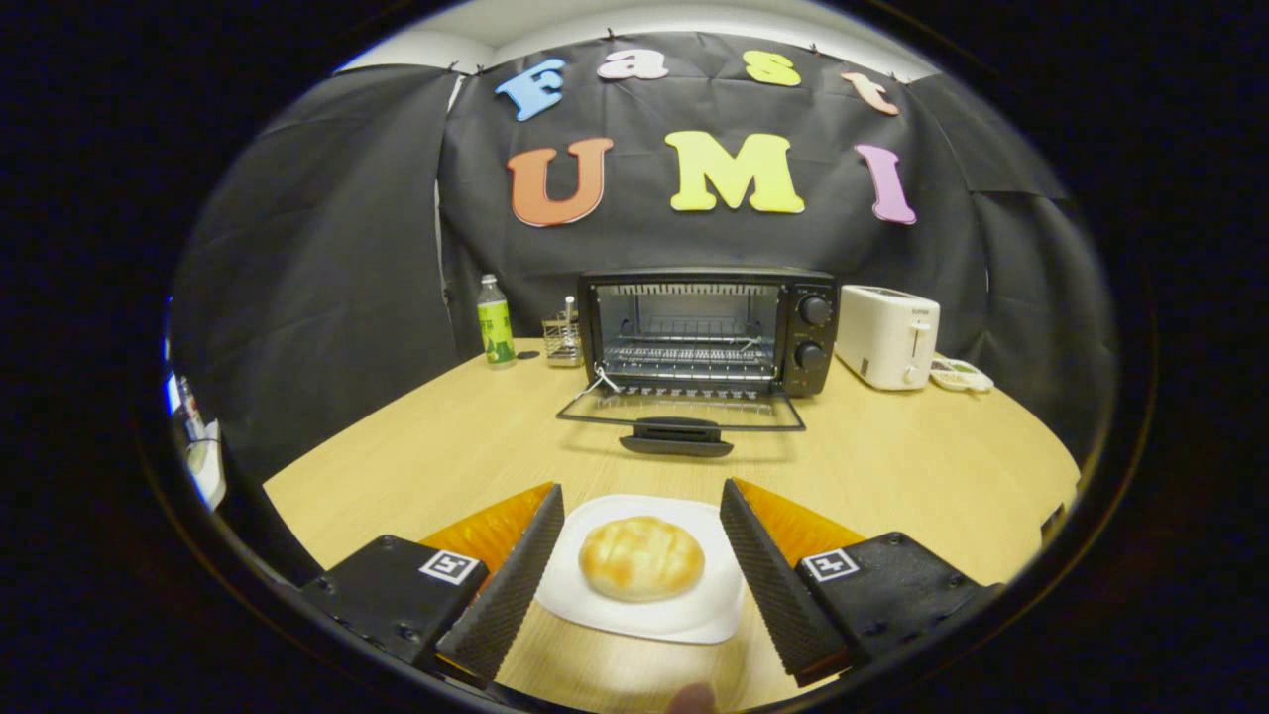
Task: Open the toaster oven, put the food inside, and close the toaster oven door.
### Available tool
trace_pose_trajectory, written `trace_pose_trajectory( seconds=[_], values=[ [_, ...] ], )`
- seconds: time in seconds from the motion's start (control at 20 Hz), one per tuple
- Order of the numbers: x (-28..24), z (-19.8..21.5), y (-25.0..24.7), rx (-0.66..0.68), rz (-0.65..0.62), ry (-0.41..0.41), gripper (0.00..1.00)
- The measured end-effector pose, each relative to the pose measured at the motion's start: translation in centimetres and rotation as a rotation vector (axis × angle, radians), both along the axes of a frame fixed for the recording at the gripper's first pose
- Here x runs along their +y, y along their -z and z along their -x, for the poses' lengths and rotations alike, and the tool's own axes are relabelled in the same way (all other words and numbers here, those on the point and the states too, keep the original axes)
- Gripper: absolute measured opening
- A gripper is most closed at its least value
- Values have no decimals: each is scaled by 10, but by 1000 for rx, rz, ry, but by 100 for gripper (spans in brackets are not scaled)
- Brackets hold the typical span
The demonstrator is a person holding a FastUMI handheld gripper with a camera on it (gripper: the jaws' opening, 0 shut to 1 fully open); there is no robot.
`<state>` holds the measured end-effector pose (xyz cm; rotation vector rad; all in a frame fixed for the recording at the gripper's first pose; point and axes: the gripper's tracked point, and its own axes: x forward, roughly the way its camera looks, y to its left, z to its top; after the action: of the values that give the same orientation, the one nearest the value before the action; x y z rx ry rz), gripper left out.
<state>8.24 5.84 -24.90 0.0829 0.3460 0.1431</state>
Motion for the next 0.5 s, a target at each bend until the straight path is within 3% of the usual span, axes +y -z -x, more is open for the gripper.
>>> trace_pose_trajectory(
  seconds=[0.5],
  values=[
    [1, 8, 54, 107, 37, 41, 100]
  ],
)
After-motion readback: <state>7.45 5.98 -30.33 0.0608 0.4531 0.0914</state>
